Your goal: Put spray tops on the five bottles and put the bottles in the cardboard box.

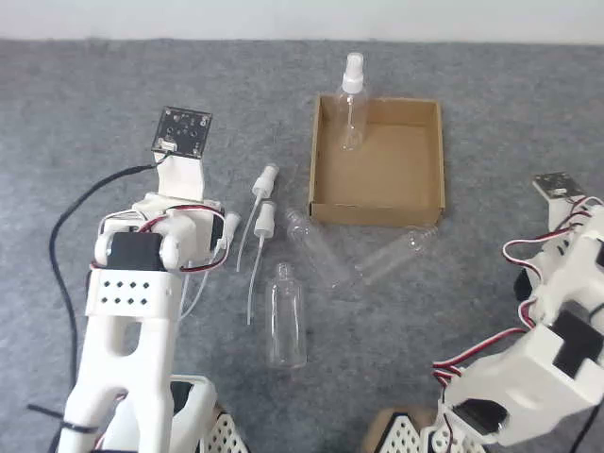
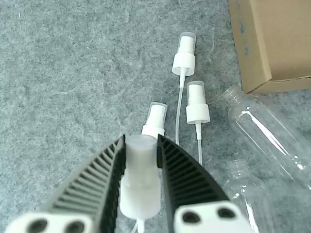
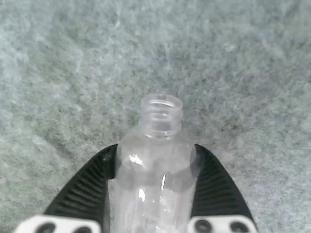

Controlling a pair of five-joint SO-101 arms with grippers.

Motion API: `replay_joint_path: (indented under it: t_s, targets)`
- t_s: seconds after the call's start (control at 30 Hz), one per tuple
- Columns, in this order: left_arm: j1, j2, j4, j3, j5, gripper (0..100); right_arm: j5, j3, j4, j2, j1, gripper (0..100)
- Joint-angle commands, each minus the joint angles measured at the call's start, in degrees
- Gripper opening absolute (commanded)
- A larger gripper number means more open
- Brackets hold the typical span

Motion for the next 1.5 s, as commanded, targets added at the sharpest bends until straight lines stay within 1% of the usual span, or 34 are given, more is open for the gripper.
replay_joint_path:
  t_s: [0.0,0.07,0.13,0.27,0.37,0.5,0.6,0.67,0.83,0.97,1.13,1.23,1.33,1.47]
  targets:
    - [0.0,-2.6,-1.0,-2.9,0.5,1,-2.6,-5.4,3.9,-10.6,-4.3,3.5]
    - [0.0,-4.7,0.3,-4.5,0.5,1,-6.2,-4.7,4.8,-16.9,-9.2,3.4]
    - [0.0,-8.2,2.3,-6.6,0.5,1,-9.8,-2.5,4.5,-24.3,-15.9,3.4]
    - [0.0,-14.7,6.0,-11.9,0.6,1,-16.8,3.6,2.9,-38.9,-32.7,3.4]
    - [0.0,-17.2,6.7,-15.9,1.8,1,-23.6,8.4,-0.5,-46.7,-46.1,3.4]
    - [0.0,-17.5,6.1,-21.2,3.3,1,-29.6,15.5,-7.3,-52.4,-61.8,3.3]
    - [0.0,-18.0,3.4,-25.5,7.5,1,-32.2,21.5,-14.5,-54.5,-70.2,0.9]
    - [0.0,-18.5,2.9,-29.1,10.5,1,-33.8,26.1,-20.7,-55.7,-74.3,0.7]
    - [0.2,-20.0,-0.4,-30.8,16.6,1,-35.4,34.7,-35.5,-56.3,-82.2,0.6]
    - [0.2,-20.4,-4.1,-26.2,20.3,1,-35.7,38.2,-42.2,-56.3,-85.5,0.6]
    - [0.4,-20.4,-12.7,-19.0,25.1,1,-35.8,40.4,-43.7,-56.5,-86.5,0.6]
    - [0.4,-20.0,-17.8,-15.9,26.5,1,-35.8,41.0,-43.5,-56.8,-86.4,0.6]
    - [0.6,-20.0,-18.6,-13.5,27.6,1,-35.8,41.0,-43.4,-56.7,-86.1,0.6]
    - [2.6,-20.0,-18.8,-10.1,27.8,1,-35.8,41.0,-43.5,-56.8,-86.1,0.6]
